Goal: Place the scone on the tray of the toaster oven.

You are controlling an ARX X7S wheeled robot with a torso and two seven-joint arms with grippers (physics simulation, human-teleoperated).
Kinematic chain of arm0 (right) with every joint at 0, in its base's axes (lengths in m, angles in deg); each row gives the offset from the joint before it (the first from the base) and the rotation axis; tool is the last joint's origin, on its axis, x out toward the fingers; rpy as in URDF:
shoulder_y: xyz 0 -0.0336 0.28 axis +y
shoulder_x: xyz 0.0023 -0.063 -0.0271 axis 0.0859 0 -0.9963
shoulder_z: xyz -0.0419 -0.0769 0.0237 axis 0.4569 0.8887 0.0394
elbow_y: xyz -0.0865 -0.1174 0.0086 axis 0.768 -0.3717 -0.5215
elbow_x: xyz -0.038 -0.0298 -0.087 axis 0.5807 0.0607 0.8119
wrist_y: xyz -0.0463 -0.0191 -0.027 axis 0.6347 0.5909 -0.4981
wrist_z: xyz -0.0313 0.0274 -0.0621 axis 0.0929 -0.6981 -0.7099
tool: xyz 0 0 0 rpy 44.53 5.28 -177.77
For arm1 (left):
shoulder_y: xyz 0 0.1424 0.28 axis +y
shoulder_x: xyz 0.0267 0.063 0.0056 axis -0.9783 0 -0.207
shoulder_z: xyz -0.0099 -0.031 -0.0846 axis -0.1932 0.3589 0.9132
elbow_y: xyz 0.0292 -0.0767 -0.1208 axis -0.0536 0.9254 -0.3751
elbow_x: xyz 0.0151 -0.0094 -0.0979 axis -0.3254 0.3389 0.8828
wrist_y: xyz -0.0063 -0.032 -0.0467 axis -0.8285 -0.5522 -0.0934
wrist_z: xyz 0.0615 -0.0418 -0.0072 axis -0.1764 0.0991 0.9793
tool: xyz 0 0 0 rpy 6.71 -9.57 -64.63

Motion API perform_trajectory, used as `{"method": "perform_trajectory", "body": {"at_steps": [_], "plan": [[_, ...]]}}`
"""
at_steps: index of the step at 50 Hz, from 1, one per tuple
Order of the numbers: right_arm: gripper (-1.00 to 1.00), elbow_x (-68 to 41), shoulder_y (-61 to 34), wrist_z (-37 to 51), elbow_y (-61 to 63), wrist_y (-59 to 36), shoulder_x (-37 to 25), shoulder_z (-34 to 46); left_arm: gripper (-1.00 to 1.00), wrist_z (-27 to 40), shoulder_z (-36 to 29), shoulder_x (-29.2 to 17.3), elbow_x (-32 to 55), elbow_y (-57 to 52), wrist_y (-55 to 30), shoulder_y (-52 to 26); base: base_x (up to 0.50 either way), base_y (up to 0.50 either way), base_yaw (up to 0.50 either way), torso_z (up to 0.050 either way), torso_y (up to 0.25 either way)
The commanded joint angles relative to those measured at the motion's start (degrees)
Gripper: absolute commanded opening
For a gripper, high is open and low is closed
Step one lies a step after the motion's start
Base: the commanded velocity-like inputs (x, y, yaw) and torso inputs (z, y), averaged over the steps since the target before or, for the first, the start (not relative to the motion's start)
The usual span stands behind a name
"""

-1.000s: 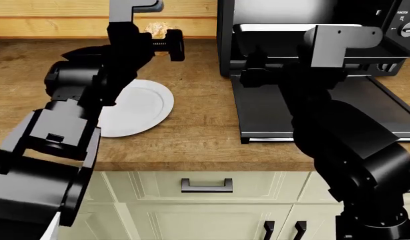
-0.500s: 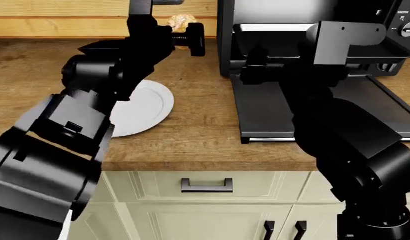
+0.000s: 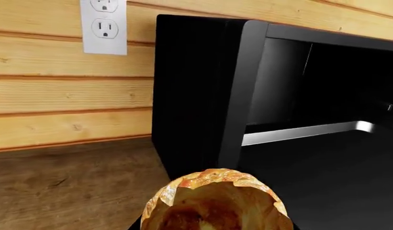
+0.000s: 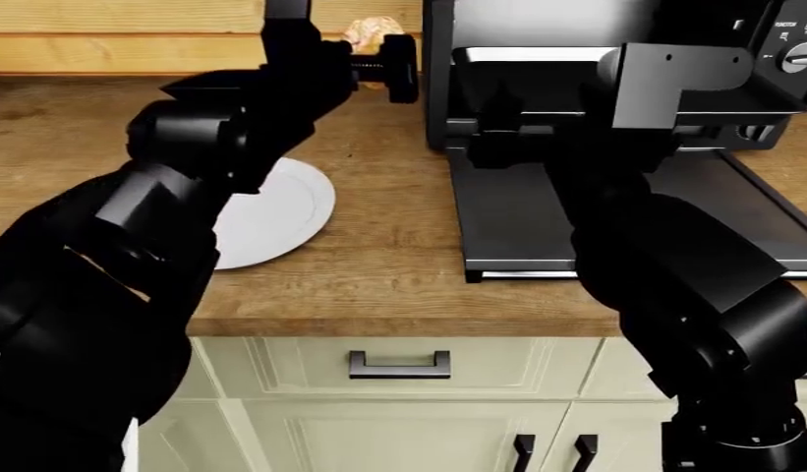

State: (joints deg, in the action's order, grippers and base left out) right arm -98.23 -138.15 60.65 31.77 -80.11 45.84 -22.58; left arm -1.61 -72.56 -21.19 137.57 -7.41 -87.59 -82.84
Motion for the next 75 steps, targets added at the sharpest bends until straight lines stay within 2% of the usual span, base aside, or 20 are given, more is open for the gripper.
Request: {"method": "perform_trajectory", "body": {"at_steps": [1, 31, 57, 75], "plan": [[1.00, -0.16, 0.08, -0.02, -0.22, 0.27, -0.08, 0.18, -1.00, 0.98, -7.96, 0.14, 9.44, -0.06, 1.74, -0.31, 0.00, -0.19, 0.00, 0.000, 0.000], [1.00, -0.72, -0.48, 0.04, -0.32, 0.74, -0.29, 0.60, -1.00, 0.74, -19.36, 0.13, 20.64, 0.16, 3.55, -1.60, 0.00, -0.18, 0.00, 0.000, 0.000], [1.00, -0.93, -0.44, 0.23, -0.53, 1.37, -0.44, 1.11, -1.00, 0.68, -25.71, 0.14, 26.49, -0.41, 6.49, -0.17, 0.00, -0.14, 0.00, 0.000, 0.000], [1.00, -1.38, -0.41, 0.35, -0.53, 1.57, -0.62, 1.26, -1.00, 1.05, -27.23, 0.14, 27.79, -1.11, 8.56, 1.19, 0.00, -0.14, 0.00, 0.000, 0.000]]}}
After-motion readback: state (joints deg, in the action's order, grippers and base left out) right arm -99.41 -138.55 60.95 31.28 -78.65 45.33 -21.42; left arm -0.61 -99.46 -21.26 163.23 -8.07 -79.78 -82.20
